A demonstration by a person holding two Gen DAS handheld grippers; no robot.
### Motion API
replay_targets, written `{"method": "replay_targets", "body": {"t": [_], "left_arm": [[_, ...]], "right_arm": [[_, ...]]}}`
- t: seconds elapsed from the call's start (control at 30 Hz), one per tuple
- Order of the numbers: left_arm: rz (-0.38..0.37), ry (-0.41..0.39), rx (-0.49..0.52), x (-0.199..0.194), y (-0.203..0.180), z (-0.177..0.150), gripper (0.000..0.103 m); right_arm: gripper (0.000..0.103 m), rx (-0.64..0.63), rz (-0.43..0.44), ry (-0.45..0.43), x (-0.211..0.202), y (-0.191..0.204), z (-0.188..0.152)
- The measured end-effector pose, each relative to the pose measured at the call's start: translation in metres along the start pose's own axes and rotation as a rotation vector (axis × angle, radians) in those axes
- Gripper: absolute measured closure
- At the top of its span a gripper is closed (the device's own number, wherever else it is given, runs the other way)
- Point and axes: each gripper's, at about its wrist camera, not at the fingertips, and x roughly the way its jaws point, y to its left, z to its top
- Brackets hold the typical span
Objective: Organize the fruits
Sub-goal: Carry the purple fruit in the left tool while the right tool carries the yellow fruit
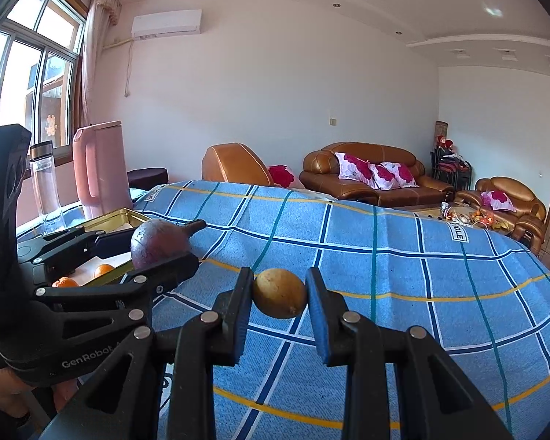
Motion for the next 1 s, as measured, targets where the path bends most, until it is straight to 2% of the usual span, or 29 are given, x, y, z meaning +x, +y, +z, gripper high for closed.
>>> {"method": "replay_targets", "body": {"t": [0.2, 1.0], "left_arm": [[0.010, 0.004, -0.011, -0.003, 0.003, -0.002, 0.047], [0.009, 0.029, -0.052, -0.043, 0.036, -0.021, 0.047]], "right_arm": [[0.072, -0.027, -0.004, 0.013, 0.001, 0.010, 0.000], [0.072, -0.015, 0.077, 0.036, -0.021, 0.053, -0.008]]}}
